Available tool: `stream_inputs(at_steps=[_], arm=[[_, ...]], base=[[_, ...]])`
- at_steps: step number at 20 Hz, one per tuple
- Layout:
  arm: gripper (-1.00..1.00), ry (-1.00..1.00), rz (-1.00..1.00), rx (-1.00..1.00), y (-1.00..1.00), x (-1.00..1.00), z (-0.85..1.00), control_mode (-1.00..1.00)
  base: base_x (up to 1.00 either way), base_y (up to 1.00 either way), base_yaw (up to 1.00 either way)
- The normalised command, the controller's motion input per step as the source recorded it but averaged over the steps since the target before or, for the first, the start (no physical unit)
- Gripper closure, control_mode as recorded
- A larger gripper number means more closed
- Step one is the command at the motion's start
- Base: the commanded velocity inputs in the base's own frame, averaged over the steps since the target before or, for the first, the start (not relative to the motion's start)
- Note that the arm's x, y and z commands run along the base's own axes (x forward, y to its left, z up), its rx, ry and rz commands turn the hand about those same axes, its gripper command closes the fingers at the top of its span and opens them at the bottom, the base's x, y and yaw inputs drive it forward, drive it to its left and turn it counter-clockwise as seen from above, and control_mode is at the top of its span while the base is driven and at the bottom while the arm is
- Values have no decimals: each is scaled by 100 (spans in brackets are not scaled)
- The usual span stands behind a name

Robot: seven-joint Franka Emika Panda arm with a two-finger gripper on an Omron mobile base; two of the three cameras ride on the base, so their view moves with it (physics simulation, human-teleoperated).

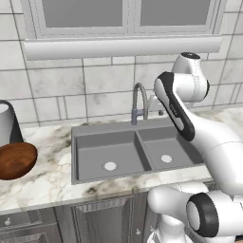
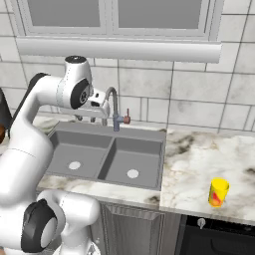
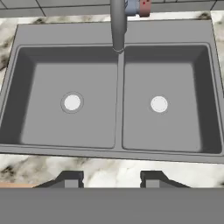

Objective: Place the bowl in the left basin and the cup in the right basin of the sink.

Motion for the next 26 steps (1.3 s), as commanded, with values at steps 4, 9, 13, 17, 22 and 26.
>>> stream_inputs(at_steps=[4,9,13,17,22,26], arm=[[-100,-1,0,0,16,0,0,-100],[-100,-1,0,0,38,0,0,-100],[-100,-1,0,2,32,0,0,-100],[-100,0,0,5,33,0,0,-100],[-100,0,0,10,24,0,0,-100],[-100,0,0,9,22,0,0,-100]], base=[[0,0,0],[0,0,0],[0,0,0],[0,0,0],[0,0,0],[0,0,0]])
